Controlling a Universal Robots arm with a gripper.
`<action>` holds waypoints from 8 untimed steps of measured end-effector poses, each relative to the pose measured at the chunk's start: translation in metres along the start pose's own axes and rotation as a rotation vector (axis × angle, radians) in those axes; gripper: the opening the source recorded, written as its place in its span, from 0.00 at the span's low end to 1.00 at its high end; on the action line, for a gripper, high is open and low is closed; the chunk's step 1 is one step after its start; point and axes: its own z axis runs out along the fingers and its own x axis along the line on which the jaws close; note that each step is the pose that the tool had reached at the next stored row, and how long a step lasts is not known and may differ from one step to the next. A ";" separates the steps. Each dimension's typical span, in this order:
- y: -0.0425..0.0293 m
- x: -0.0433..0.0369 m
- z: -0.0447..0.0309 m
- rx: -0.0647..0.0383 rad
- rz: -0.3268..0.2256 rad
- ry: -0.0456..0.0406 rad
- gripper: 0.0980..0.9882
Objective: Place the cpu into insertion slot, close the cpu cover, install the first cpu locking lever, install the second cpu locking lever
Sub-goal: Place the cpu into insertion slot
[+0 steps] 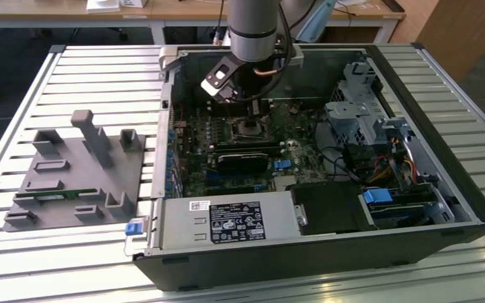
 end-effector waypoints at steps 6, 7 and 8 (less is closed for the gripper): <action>0.0002 -0.0001 -0.0034 0.001 0.000 0.0001 0.01; 0.0002 -0.0001 -0.0039 0.001 0.000 0.0001 0.01; 0.0003 -0.0001 -0.0042 0.001 0.000 0.0002 0.01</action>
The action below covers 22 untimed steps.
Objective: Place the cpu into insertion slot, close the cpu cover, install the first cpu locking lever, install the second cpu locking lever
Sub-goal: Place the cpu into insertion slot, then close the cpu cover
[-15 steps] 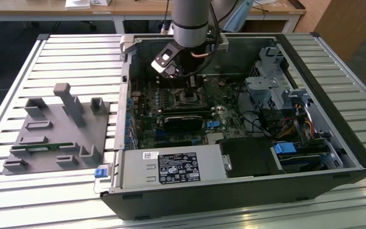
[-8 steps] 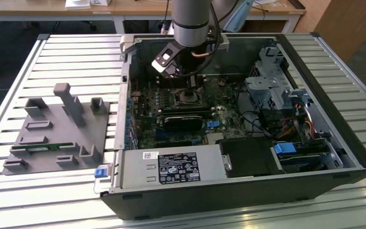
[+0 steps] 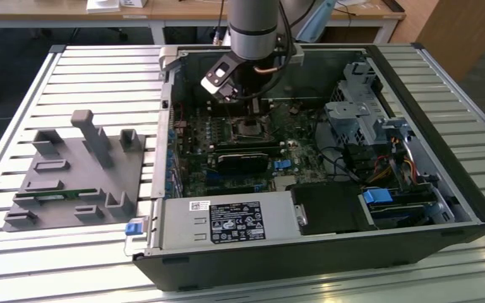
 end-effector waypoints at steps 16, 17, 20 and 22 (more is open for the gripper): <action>0.0004 -0.0002 -0.0082 0.000 0.000 0.0000 0.01; 0.0004 -0.0002 -0.0086 0.000 0.000 0.0000 0.01; 0.0005 -0.0003 -0.0103 0.000 0.000 0.0000 0.01; 0.0006 -0.0003 -0.0121 0.000 0.000 0.0000 0.01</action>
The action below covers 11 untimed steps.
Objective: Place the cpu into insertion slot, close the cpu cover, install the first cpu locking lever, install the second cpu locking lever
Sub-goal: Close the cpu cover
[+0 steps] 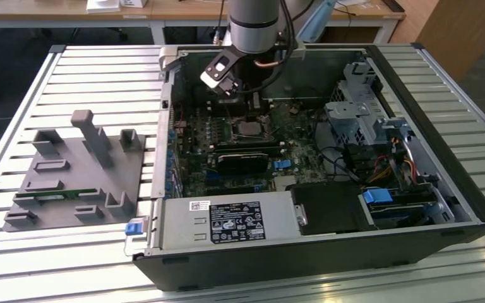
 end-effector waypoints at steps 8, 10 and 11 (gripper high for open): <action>0.0007 -0.0004 -0.0142 0.000 0.000 0.0000 0.01; 0.0010 -0.0005 -0.0189 0.000 0.000 0.0000 0.01; 0.0011 -0.0005 -0.0216 0.000 0.000 0.0000 0.01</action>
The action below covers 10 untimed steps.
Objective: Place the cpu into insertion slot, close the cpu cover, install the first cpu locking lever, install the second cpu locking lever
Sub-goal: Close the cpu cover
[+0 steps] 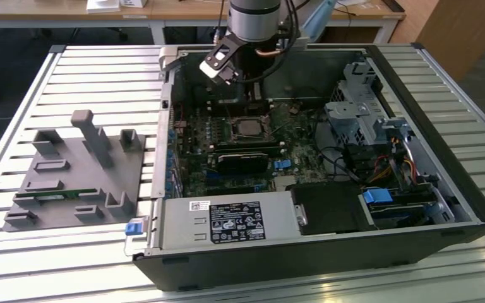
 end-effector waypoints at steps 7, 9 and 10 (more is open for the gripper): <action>0.0004 -0.0014 -0.0072 0.000 0.000 0.0000 0.01; 0.0003 -0.0028 -0.0071 0.000 0.000 0.0000 0.01; 0.0003 -0.0036 -0.0071 0.000 0.000 0.0000 0.01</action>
